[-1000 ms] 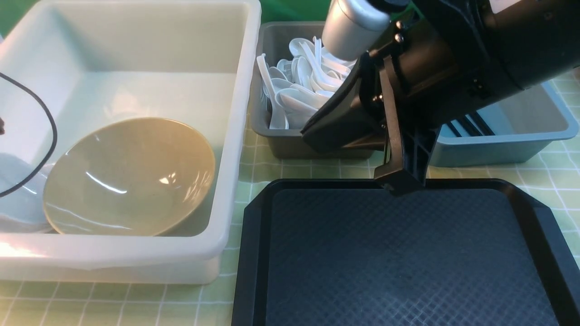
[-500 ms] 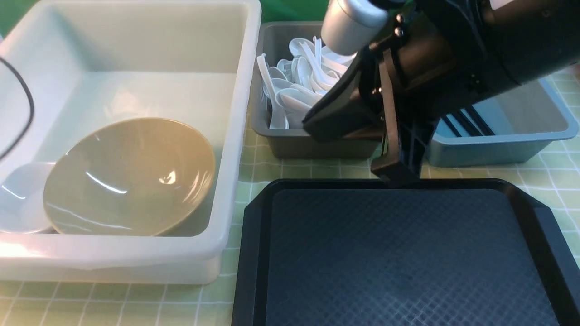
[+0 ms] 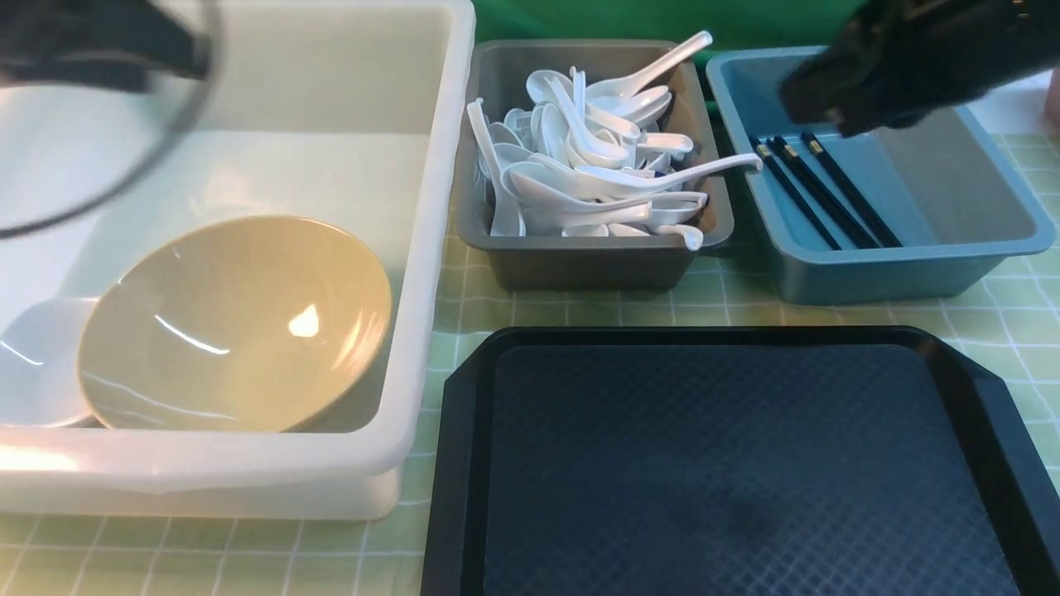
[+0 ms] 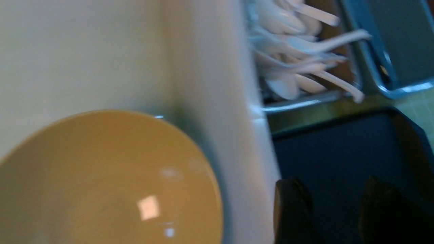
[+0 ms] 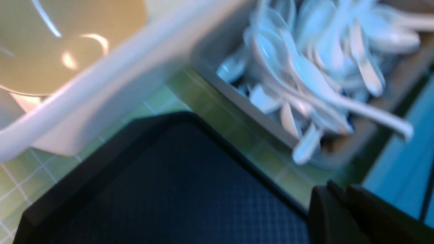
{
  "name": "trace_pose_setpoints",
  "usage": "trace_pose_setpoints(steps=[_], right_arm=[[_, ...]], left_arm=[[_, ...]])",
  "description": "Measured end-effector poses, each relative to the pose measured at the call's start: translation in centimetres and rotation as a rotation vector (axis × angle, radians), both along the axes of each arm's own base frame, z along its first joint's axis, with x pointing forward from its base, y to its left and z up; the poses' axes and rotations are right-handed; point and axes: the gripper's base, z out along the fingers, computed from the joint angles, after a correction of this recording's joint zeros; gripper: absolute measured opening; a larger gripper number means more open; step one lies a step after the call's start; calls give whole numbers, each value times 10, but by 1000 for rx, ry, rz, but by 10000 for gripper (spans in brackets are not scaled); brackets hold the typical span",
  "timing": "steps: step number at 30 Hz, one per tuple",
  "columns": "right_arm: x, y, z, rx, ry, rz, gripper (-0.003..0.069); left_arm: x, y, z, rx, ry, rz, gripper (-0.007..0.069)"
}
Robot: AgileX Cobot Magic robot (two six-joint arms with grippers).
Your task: On green table put chopsticks spoon bowls plates into blue grey white boxes.
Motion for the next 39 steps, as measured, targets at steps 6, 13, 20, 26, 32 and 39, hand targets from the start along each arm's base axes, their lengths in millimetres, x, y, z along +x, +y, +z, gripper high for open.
trace_pose_setpoints(steps=[6, 13, 20, 26, 32, 39], right_arm=[[-34, -18, -10, -8, -10, -94, 81], [-119, -49, -34, 111, -296, -187, 91], [-198, -77, -106, 249, -537, -266, 98], [-224, -86, -148, 301, -643, -278, 99], [-235, -89, -148, 334, -715, -276, 101], [-235, -89, -148, 338, -720, -276, 110]], left_arm=[[-13, -35, 0, 68, 18, -112, 19], [-76, -26, 18, 130, -43, -12, -1], [-187, -14, -26, 92, -89, 7, -1], [-253, -10, -91, -69, -322, 76, -1], [-274, -2, -117, -151, -591, 172, -1], [-265, 6, -131, -196, -753, 285, -1]])
